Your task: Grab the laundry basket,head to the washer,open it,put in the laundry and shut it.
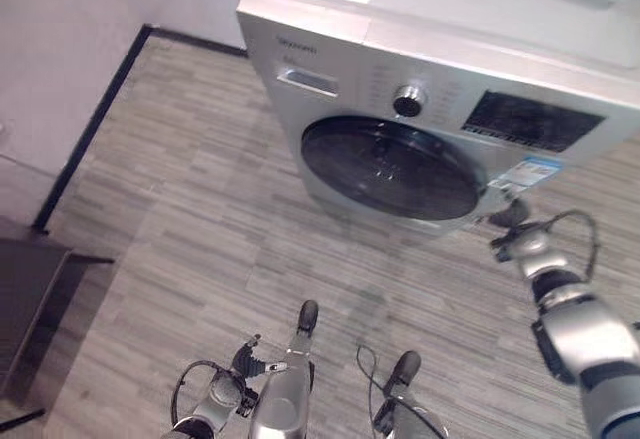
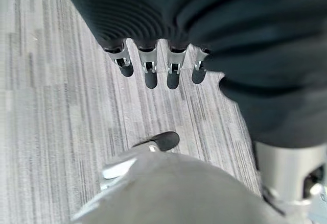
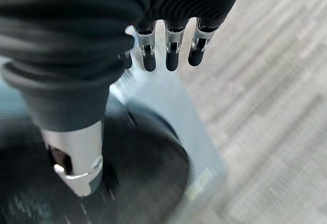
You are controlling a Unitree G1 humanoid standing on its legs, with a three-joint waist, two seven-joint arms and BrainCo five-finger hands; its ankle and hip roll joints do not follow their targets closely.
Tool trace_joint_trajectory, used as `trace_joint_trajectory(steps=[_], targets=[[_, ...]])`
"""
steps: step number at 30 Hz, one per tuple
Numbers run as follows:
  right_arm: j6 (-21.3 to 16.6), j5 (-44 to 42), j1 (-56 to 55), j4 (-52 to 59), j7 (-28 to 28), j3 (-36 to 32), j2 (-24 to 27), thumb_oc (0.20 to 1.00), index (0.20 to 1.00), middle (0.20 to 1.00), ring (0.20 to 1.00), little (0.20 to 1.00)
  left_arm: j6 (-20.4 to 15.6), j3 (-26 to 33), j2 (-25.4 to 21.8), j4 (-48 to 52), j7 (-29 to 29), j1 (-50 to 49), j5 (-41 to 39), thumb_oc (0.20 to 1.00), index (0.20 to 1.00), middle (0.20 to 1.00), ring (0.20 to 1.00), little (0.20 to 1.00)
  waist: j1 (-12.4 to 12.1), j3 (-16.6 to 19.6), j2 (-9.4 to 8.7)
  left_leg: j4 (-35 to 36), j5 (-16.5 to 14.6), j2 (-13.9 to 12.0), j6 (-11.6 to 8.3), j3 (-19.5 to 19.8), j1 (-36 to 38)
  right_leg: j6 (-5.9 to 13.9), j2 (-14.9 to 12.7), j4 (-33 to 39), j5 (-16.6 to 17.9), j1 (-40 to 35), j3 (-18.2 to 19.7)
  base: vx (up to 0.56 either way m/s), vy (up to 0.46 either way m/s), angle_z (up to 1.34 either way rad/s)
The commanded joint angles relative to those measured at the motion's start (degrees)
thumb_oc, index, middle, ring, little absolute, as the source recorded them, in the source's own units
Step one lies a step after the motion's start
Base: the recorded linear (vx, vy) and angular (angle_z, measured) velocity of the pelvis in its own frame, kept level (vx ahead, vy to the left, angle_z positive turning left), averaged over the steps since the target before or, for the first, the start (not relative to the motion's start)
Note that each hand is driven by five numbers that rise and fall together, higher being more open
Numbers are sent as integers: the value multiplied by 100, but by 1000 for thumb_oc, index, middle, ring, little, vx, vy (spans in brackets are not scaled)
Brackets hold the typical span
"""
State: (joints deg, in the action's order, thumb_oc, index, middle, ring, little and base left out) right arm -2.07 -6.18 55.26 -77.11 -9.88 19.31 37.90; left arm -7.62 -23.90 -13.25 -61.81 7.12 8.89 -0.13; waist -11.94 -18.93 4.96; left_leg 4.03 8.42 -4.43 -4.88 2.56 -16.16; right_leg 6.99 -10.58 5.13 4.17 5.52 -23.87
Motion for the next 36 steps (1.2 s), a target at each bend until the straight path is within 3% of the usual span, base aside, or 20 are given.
trace_joint_trajectory(steps=[1, 10, 16, 22, 28, 36], targets=[[-323, -246, 618, 183, -272, 395, 411, 1000, 1000, 1000, 1000, 1000, -19, -437, 81, -484, 7, 47, -160, 1000, 1000, 1000, 1000, 1000, -138, 298, -81, 29, -383, -285, -167, -2, 90, 321, -448, -13, 155, 670, 586, 30, 25, -9], [-519, -568, 738, 806, -380, 538, -239, 1000, 1000, 1000, 1000, 1000, -24, -394, 240, -784, 143, 137, -299, 1000, 1000, 1000, 1000, 1000, -18, 281, -236, 46, -395, -311, -154, -16, 28, 285, -399, -13, 173, 809, 684, 24, 6, -8], [-539, -716, 645, 561, -387, 483, -806, 1000, 1000, 1000, 1000, 1000, -41, -628, 358, -605, 195, 303, -363, 1000, 1000, 1000, 1000, 1000, -100, 143, -197, 34, -357, -274, -151, 69, -113, 283, -411, -13, 191, 878, 628, -6, -2, 0], [-530, -1010, 320, 538, -281, 571, -1875, 1000, 1000, 1000, 1000, 1000, -1, -824, 504, -598, 352, 538, -392, 1000, 1000, 1000, 1000, 1000, -181, 52, -184, 49, -292, -279, -177, 149, -227, 268, -405, -13, 180, 908, 570, -10, -1, 6], [-560, -1306, -167, 649, -153, 622, -2535, 1000, 1000, 1000, 1000, 1000, 9, -851, 565, -627, 433, 546, -400, 1000, 1000, 1000, 1000, 1000, -206, 53, -237, 37, -309, -279, -199, 194, -181, 261, -403, -13, 161, 794, 509, 0, -4, -1], [-537, -1886, -1641, 1105, 368, 1163, -3653, 1000, 1000, 1000, 1000, 1000, 33, -633, 565, -630, 529, 297, -507, 1000, 1000, 1000, 1000, 1000, -180, 191, -405, -43, -467, -322, -163, 130, 180, 241, -384, -13, 101, 436, 531, 0, 0, 0]])
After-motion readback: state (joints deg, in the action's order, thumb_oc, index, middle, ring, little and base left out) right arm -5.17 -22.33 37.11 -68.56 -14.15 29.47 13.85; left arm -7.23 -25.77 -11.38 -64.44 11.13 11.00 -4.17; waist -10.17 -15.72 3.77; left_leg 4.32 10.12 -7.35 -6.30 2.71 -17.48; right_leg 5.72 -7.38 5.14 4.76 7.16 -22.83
